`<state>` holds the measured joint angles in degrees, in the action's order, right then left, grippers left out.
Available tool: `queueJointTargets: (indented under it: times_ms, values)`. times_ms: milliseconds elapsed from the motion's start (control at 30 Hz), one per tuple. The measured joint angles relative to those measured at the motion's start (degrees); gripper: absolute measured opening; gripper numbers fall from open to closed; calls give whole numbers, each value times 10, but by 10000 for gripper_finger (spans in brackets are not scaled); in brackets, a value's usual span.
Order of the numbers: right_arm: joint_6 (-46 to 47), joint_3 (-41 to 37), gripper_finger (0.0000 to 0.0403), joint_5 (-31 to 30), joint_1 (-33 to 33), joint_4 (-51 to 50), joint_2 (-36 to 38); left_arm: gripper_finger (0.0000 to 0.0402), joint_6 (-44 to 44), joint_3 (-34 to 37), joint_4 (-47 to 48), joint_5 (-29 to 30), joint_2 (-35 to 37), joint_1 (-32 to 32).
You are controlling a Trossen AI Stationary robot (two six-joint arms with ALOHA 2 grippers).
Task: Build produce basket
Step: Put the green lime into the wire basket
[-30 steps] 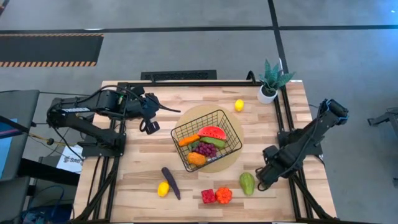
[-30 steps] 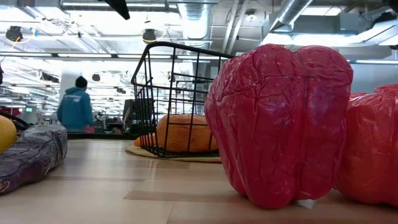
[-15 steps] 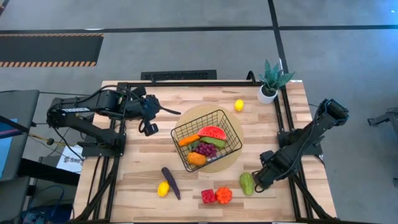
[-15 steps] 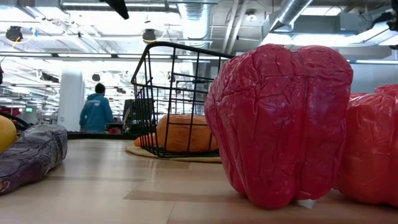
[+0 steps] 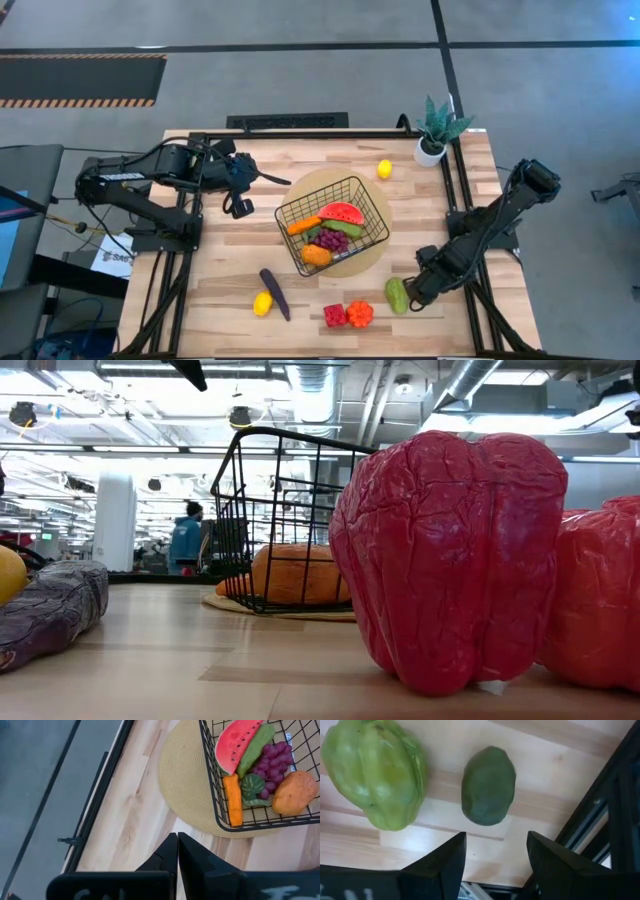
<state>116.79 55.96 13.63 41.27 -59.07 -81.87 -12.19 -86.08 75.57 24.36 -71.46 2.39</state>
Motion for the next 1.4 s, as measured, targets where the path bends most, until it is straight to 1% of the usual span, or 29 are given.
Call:
queueJointTargets:
  times_ms: [300, 467, 633, 700, 800, 1067, 1300, 1400]
  values:
    - [0, 0, 218, -1, -1, 49, 0, 0, 0, 0, 0, 1, 0, 0]
    - [7, 0, 239, 0, -1, 45, -19, 0, -1, 0, -1, 1, 0, 0]
    - [-14, 0, 263, 56, -5, 74, -67, 0, -5, 0, -1, -1, 0, 0]
    - [-34, 0, 268, 82, -7, 96, -83, 0, -5, 0, -1, -1, 0, 0]
    - [-53, 3, 270, 102, -9, 119, -105, 0, -5, 0, -1, -2, 0, 0]
    - [-60, 13, 271, 101, -9, 114, -122, 0, -5, 0, -1, -15, 0, 0]
    - [-58, 13, 271, 70, -9, 112, -122, 0, -4, 0, -1, -15, 0, 0]
    - [-58, 13, 271, 66, -13, 87, -122, 0, 3, 0, -1, -15, 0, 0]
